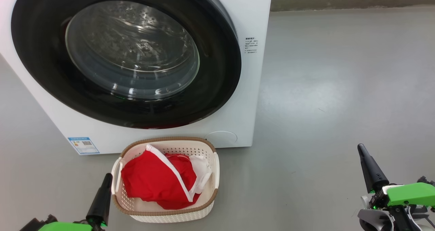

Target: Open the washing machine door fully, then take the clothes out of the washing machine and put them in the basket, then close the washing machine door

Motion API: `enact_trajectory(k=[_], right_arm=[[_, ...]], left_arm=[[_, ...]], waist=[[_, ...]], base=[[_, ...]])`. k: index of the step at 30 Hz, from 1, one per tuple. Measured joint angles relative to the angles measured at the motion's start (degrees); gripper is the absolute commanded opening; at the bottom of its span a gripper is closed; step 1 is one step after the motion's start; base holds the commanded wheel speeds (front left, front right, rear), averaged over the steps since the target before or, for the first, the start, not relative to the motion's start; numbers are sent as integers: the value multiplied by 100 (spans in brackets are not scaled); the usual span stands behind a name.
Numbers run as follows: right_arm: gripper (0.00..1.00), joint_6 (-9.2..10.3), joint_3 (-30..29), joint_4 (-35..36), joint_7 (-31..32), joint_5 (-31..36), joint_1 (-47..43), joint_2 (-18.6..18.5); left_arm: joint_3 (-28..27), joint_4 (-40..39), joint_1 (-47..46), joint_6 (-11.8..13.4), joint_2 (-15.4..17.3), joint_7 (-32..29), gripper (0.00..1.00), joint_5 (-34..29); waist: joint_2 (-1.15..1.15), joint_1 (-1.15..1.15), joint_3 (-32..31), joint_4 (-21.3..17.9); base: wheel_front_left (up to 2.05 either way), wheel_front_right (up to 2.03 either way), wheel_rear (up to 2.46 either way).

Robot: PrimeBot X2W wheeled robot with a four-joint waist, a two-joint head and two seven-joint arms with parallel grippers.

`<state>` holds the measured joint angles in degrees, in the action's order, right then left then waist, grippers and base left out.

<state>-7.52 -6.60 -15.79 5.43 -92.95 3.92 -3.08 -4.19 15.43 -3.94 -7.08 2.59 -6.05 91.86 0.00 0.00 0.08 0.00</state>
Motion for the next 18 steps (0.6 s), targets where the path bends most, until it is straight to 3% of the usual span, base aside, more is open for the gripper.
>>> enact_trajectory(k=[18], right_arm=[[0, 0, -8, 0, 13, 0, 0, 3]], left_arm=[[-4, 0, 0, 0, -1, 0, 0, 0]], waist=[[0, 0, 0, 0]], base=[[0, 0, 0]])
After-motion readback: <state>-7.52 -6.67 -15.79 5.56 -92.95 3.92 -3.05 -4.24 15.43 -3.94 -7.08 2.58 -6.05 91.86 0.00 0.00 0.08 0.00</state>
